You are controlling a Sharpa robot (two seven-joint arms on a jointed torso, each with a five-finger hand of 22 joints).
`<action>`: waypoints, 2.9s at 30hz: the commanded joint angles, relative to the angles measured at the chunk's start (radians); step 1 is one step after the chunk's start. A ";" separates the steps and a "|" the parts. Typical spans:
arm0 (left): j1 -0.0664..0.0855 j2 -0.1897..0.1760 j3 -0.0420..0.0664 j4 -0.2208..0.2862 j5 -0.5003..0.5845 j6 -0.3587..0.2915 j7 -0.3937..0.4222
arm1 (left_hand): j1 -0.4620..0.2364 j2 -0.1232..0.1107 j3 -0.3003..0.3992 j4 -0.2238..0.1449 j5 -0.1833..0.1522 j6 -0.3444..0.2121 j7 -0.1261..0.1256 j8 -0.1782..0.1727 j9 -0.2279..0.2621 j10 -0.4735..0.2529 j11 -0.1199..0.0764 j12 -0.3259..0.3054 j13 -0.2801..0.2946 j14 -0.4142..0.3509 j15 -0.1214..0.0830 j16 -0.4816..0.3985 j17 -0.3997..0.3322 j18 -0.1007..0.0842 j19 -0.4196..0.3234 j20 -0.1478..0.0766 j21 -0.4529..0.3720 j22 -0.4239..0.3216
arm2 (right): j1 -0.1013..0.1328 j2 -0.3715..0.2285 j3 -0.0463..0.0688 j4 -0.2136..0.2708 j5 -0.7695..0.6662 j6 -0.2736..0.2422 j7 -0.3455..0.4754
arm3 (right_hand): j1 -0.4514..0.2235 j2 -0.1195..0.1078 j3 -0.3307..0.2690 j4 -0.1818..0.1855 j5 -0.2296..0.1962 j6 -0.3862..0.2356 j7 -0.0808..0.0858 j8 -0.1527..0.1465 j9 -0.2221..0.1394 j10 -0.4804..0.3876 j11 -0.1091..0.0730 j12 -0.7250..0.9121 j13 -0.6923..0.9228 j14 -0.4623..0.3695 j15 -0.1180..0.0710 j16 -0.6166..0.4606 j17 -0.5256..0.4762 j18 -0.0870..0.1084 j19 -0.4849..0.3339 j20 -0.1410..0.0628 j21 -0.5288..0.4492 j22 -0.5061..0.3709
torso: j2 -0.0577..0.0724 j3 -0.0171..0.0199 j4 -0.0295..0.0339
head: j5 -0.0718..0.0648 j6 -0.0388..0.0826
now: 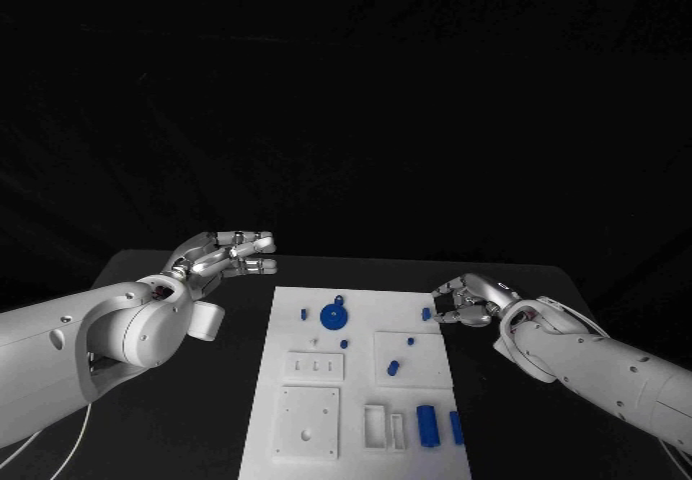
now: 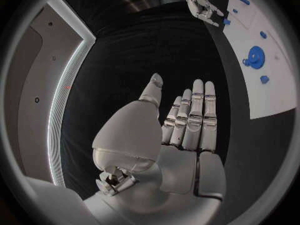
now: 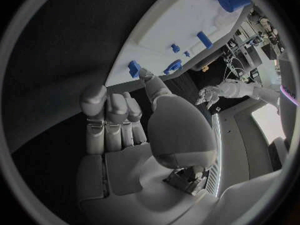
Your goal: Assemble the parts on the task board
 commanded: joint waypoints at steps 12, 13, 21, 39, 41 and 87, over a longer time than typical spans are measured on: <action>0.000 0.004 0.001 0.000 -0.014 0.020 0.008 | 0.004 -0.004 -0.001 -0.005 -0.001 0.000 0.000 -0.003 0.000 0.003 -0.003 0.005 0.002 -0.006 -0.003 -0.004 -0.002 -0.002 -0.005 0.001 0.002 -0.001 | -0.012 0.048 0.000 -0.074 0.052 0.080 0.056 | 0.006 0.004 0.000 -0.002 0.004 0.005 -0.002 0.000 -0.001 -0.007 -0.004 -0.005 0.000 -0.004 0.003 -0.006 0.003 -0.004 0.048 0.003 -0.005 0.097 | -0.001 -0.0030 0.0028 | -0.009 -0.010; 0.000 0.004 0.001 0.000 -0.014 0.020 0.008 | 0.004 -0.004 -0.001 -0.005 -0.001 0.000 0.000 -0.003 0.000 0.003 -0.003 0.005 0.002 -0.006 -0.003 -0.004 -0.002 -0.002 -0.005 0.001 0.002 -0.001 | -0.012 0.051 0.000 -0.078 0.052 0.081 0.057 | 0.005 0.005 0.003 -0.002 0.004 0.009 -0.002 0.000 0.000 -0.007 -0.004 -0.004 0.000 -0.004 0.003 -0.006 0.004 -0.004 0.048 0.003 -0.005 0.097 | 0.000 -0.0031 0.0036 | -0.010 -0.011; 0.000 0.003 0.001 0.001 -0.015 0.020 0.008 | 0.004 -0.004 -0.001 -0.005 -0.001 0.000 0.000 -0.003 0.000 0.003 -0.003 0.005 0.002 -0.006 -0.003 -0.004 -0.002 -0.002 -0.005 0.001 0.002 -0.001 | -0.019 0.075 0.000 -0.103 0.053 0.084 0.058 | -0.003 0.013 0.013 0.000 -0.007 0.017 -0.003 0.000 0.000 -0.007 -0.004 -0.002 0.002 -0.003 0.003 -0.004 0.007 -0.004 0.049 0.002 -0.002 0.098 | 0.000 -0.0029 0.0024 | -0.008 -0.013; 0.000 0.002 0.001 0.001 -0.017 0.020 0.007 | 0.004 -0.004 -0.001 -0.005 -0.001 0.000 0.000 -0.003 0.000 0.003 -0.003 0.005 0.002 -0.006 -0.003 -0.004 -0.002 -0.002 -0.005 0.001 0.002 -0.001 | -0.022 0.104 0.000 -0.134 0.053 0.066 0.051 | -0.030 0.039 0.127 -0.023 -0.080 0.053 0.001 0.001 0.001 -0.003 -0.001 0.006 0.006 0.000 0.004 0.003 0.021 -0.002 0.050 0.004 0.007 0.100 | -0.002 -0.0035 0.0007 | -0.011 -0.014; 0.000 0.002 0.001 0.001 -0.017 0.020 0.007 | 0.004 -0.004 -0.001 -0.005 -0.001 0.000 0.000 -0.003 0.000 0.003 -0.003 0.005 0.002 -0.006 -0.003 -0.004 -0.002 -0.002 -0.005 0.001 0.002 -0.001 | -0.022 0.105 0.000 -0.134 0.053 0.065 0.050 | -0.029 0.046 0.145 -0.025 -0.105 0.063 0.001 0.001 0.001 -0.003 -0.001 0.007 0.007 0.000 0.005 0.004 0.022 -0.001 0.050 0.004 0.008 0.100 | -0.002 -0.0030 0.0008 | -0.012 -0.014; 0.001 0.085 -0.004 -0.079 -0.250 0.119 -0.280 | -0.003 0.042 -0.036 0.023 0.040 0.229 -0.056 0.002 0.006 0.228 -0.081 0.005 0.003 0.141 -0.083 0.128 0.043 -0.036 0.098 -0.082 0.080 0.029 | 0.034 0.079 0.037 0.128 -0.073 0.052 -0.192 | -0.063 0.080 0.211 -0.031 -0.126 0.202 -0.036 0.001 0.004 0.017 -0.022 0.025 0.024 0.006 -0.012 0.027 0.061 -0.005 0.053 -0.011 0.039 0.103 | -0.034 -0.0020 -0.0257 | 0.018 0.002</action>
